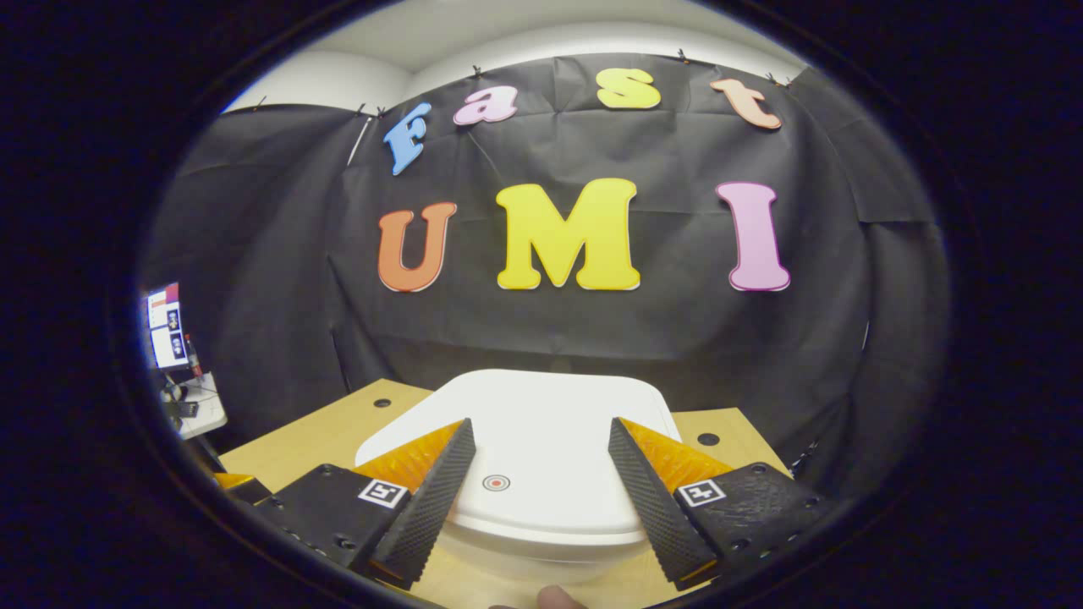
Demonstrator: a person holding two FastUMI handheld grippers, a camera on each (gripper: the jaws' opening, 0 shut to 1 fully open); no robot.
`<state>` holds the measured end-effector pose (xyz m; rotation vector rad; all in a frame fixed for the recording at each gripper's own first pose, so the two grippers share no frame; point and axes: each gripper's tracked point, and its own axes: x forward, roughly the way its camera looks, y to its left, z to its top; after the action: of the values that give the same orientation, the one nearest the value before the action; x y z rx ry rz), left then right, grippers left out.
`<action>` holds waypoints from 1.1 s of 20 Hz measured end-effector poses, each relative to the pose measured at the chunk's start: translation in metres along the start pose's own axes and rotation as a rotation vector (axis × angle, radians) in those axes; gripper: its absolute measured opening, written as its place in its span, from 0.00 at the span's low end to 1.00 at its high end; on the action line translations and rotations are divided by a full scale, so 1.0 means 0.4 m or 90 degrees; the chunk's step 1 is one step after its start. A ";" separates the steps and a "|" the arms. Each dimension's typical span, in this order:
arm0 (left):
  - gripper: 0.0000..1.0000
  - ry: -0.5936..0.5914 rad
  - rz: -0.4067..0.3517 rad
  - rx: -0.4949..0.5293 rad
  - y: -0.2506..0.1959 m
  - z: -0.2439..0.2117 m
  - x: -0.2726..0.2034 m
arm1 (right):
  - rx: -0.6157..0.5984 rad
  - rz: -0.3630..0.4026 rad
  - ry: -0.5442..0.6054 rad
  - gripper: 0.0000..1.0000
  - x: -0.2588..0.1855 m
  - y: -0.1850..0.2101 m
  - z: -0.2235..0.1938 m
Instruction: Press the lid of the desktop garbage bin to open it, pick up the crumpled paper on the desktop and throw it into the bin, then pick up the pop can on the desktop and drop it into the bin, and finally close the garbage bin lid.
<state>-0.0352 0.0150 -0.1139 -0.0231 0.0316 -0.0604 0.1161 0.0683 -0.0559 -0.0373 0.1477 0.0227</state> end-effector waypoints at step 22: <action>1.00 -0.037 -0.006 0.002 -0.018 0.105 0.021 | 0.041 -0.035 -0.197 0.97 -0.185 -0.070 0.074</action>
<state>-0.0261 0.0082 -0.0721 -0.0216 -0.0268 -0.0696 0.0480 0.0401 -0.0147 0.0272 -0.1616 -0.0306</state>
